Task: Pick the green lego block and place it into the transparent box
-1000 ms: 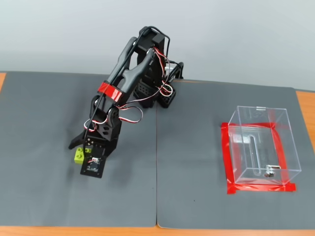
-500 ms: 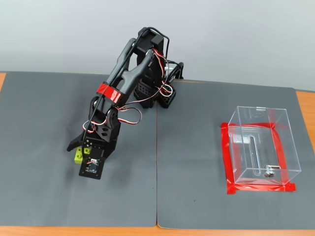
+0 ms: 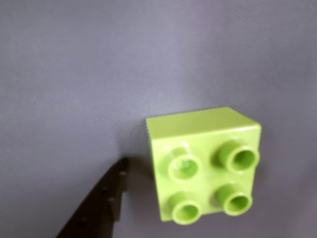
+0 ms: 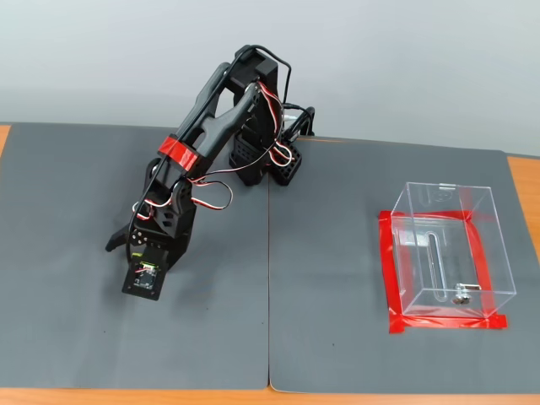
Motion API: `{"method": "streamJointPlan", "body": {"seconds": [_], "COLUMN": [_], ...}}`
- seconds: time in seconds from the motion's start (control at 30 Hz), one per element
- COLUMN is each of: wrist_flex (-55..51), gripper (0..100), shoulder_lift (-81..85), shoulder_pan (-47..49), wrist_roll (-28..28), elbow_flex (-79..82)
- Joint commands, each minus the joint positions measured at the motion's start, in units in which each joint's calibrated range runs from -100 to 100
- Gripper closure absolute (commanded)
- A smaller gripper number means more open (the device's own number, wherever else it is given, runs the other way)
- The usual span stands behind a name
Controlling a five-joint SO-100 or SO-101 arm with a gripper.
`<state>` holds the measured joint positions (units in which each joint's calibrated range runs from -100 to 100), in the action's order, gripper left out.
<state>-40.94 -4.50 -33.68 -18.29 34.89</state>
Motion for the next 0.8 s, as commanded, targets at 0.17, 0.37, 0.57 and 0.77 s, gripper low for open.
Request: {"method": "streamJointPlan", "body": {"seconds": [0.17,0.37,0.57,0.77], "wrist_flex": [0.5,0.6,0.6,0.0], "gripper": [73,86,91,91], "shoulder_lift": [0.2,0.2,0.5,2.2], "shoulder_pan": [-0.4,-0.4,-0.5,-0.5], "wrist_roll": [-0.1,-0.1,0.1,0.3], "elbow_flex": [-2.1,-2.1,-1.9,-2.2]}}
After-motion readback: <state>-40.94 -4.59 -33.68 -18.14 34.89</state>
